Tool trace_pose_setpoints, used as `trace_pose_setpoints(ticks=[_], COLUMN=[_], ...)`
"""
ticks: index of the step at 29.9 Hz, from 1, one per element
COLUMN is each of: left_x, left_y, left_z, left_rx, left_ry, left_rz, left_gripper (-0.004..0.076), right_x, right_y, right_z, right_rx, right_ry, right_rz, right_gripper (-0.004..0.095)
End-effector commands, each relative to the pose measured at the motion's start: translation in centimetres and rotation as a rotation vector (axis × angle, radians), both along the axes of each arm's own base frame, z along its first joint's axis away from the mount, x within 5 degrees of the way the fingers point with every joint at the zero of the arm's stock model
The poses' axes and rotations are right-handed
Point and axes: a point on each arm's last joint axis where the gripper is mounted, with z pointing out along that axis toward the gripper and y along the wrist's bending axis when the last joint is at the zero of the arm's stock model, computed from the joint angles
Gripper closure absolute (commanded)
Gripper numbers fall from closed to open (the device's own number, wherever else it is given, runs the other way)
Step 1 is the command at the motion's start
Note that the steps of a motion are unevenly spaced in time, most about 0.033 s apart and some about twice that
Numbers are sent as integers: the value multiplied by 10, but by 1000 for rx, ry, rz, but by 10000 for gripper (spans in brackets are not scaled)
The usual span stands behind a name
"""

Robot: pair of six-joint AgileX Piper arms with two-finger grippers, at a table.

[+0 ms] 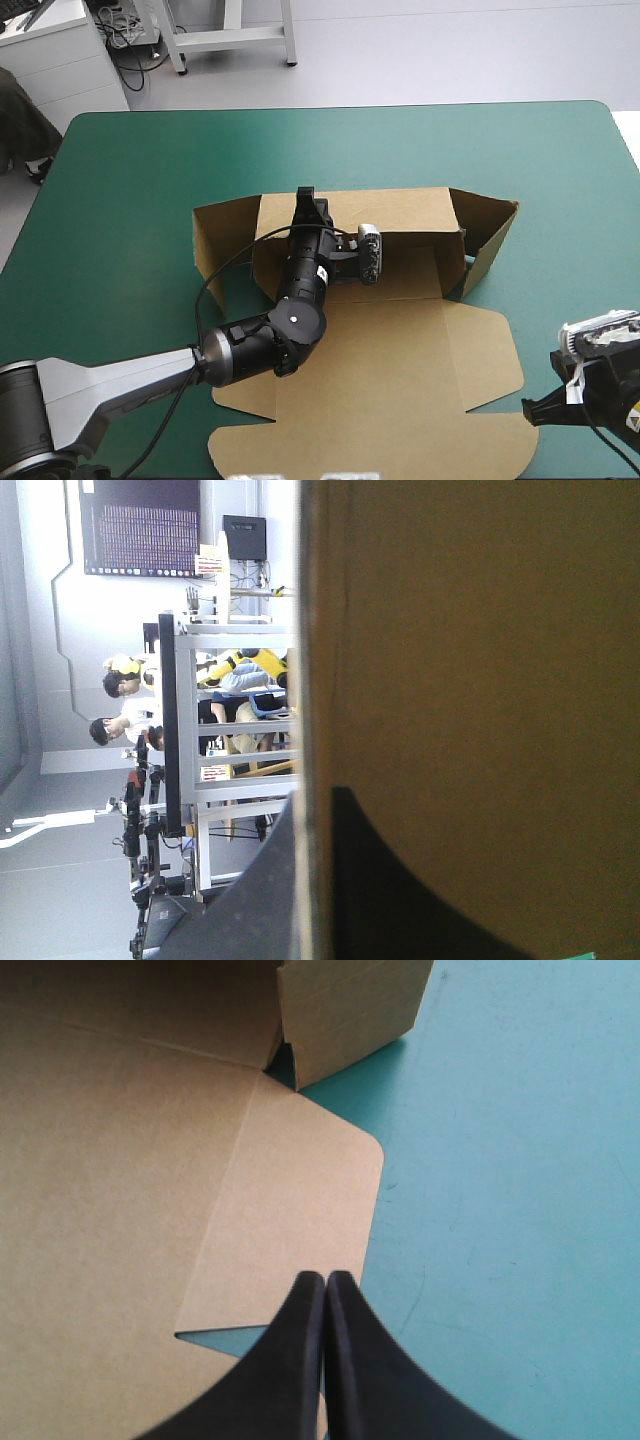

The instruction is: Fold the box

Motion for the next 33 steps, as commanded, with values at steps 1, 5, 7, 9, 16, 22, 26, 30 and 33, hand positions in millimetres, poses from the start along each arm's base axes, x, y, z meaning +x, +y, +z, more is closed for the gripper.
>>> trace_pose_setpoints(ticks=[1,5,7,9,16,22,26,30,33], left_x=[-1,-1,-1,-1,-2,-2,-3,-2,-2], left_y=[8,8,8,8,8,6,4,5,5], left_z=[29,29,29,28,27,26,26,26,26], left_rx=[-48,-41,-43,-46,-57,-60,-66,-66,-67], left_ry=[-99,-97,-94,-88,-70,-60,-54,-55,-54], left_rz=[12,10,12,14,20,-10,-22,-20,-18], left_gripper=[749,749,749,749,749,749,749,749,749], right_x=[0,-8,-13,-16,-4,31,62,95,119], right_y=[-1,-3,-4,-5,-6,-1,7,14,20], right_z=[29,51,62,71,97,118,124,126,129], right_rx=[65,87,98,125,116,72,60,46,37], right_ry=[-124,-200,-237,-261,-269,-199,-165,-117,-87], right_rz=[-35,-47,-47,-55,-100,-122,-120,-120,-110], right_gripper=[899,675,460,255,72,72,75,75,75])
